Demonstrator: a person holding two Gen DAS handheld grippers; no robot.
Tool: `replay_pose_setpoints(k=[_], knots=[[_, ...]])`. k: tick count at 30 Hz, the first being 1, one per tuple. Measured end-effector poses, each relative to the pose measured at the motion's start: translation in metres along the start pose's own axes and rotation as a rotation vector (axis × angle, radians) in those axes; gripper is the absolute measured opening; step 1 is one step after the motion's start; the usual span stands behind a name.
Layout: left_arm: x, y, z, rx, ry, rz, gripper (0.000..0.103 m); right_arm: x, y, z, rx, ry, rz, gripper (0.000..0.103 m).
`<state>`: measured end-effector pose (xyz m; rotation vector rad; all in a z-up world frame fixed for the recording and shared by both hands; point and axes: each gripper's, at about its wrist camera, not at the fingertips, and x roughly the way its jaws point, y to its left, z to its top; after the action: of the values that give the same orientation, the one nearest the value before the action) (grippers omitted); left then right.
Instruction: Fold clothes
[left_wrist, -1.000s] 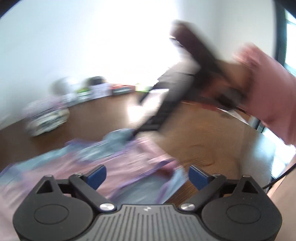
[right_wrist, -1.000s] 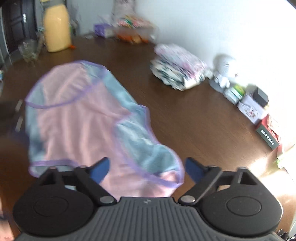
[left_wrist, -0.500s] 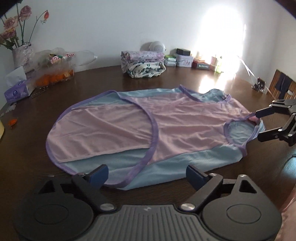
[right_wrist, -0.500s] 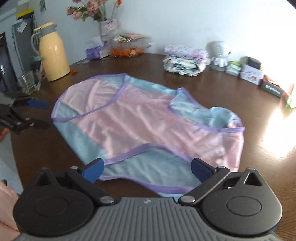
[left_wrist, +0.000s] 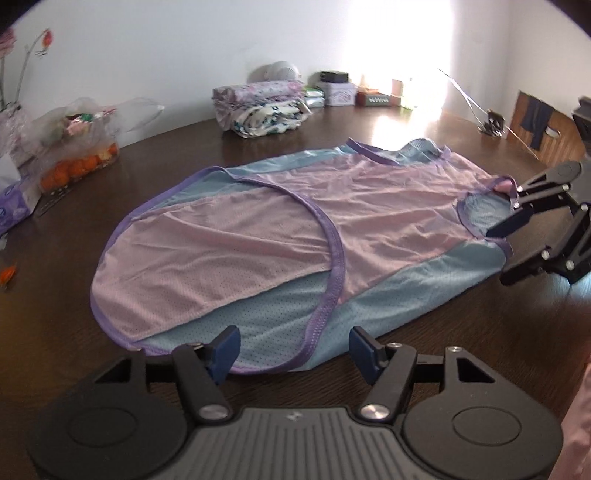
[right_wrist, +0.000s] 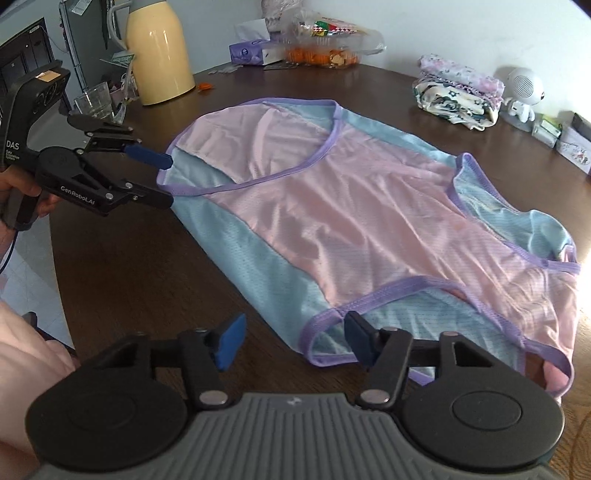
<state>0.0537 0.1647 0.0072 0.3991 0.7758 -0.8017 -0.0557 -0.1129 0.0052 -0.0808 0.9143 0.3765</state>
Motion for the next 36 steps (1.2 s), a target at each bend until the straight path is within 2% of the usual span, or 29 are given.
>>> replay_pose_setpoints(k=[3, 6, 7, 9, 11, 12, 13, 14, 15, 16, 19, 22, 24, 27, 29, 33, 36], knots=[[0.005, 0.005, 0.001, 0.008, 0.025, -0.043, 0.039, 0.002, 0.0, 0.0, 0.018, 0.003, 0.002, 0.042], [0.005, 0.01, 0.002, -0.007, 0.03, -0.053, 0.026, 0.002, 0.0, 0.001, 0.025, 0.006, -0.013, 0.032], [0.004, 0.012, 0.002, -0.012, 0.033, -0.056, 0.025, 0.001, 0.0, 0.001, 0.026, 0.009, -0.016, 0.027], [0.002, 0.012, 0.001, -0.015, 0.039, -0.055, 0.022, 0.0, 0.0, 0.001, 0.026, 0.017, -0.021, 0.026], [0.0, 0.011, 0.001, -0.012, 0.034, -0.048, 0.022, -0.001, 0.0, 0.001, 0.03, 0.013, -0.029, 0.026], [-0.003, 0.011, 0.001, -0.015, 0.022, -0.038, 0.024, -0.001, 0.0, 0.002, 0.032, 0.011, -0.033, 0.03], [-0.006, 0.011, 0.002, -0.018, 0.01, -0.028, 0.024, -0.002, 0.0, 0.002, 0.035, 0.009, -0.038, 0.035], [-0.008, 0.011, 0.003, -0.021, -0.002, -0.018, 0.028, -0.006, 0.001, 0.003, 0.028, -0.001, -0.05, 0.039], [-0.013, 0.01, 0.004, -0.012, -0.017, -0.012, 0.034, -0.012, 0.002, 0.004, 0.009, -0.014, -0.066, 0.049], [-0.02, 0.009, 0.005, 0.009, -0.036, -0.01, 0.036, -0.018, 0.003, 0.005, -0.012, -0.026, -0.081, 0.055], [-0.029, -0.006, 0.003, 0.143, -0.02, -0.006, 0.036, -0.031, 0.011, 0.01, -0.139, -0.009, -0.12, 0.054], [-0.029, -0.023, -0.001, 0.291, 0.027, -0.008, 0.034, -0.028, 0.031, 0.013, -0.322, 0.053, -0.106, 0.049], [-0.025, -0.031, -0.008, 0.371, 0.052, -0.017, 0.024, -0.02, 0.044, 0.013, -0.437, 0.091, -0.099, 0.046], [-0.022, -0.037, -0.011, 0.452, 0.063, -0.008, 0.024, -0.008, 0.059, 0.013, -0.567, 0.137, -0.095, 0.042], [-0.019, -0.037, -0.01, 0.491, 0.07, -0.01, 0.024, -0.002, 0.062, 0.012, -0.607, 0.162, -0.086, 0.041], [-0.013, -0.038, -0.009, 0.573, 0.081, -0.016, 0.023, 0.005, 0.058, 0.011, -0.6, 0.201, -0.069, 0.035], [-0.017, -0.042, -0.006, 0.64, 0.043, -0.032, 0.022, 0.006, 0.055, 0.012, -0.579, 0.206, -0.059, 0.035]])
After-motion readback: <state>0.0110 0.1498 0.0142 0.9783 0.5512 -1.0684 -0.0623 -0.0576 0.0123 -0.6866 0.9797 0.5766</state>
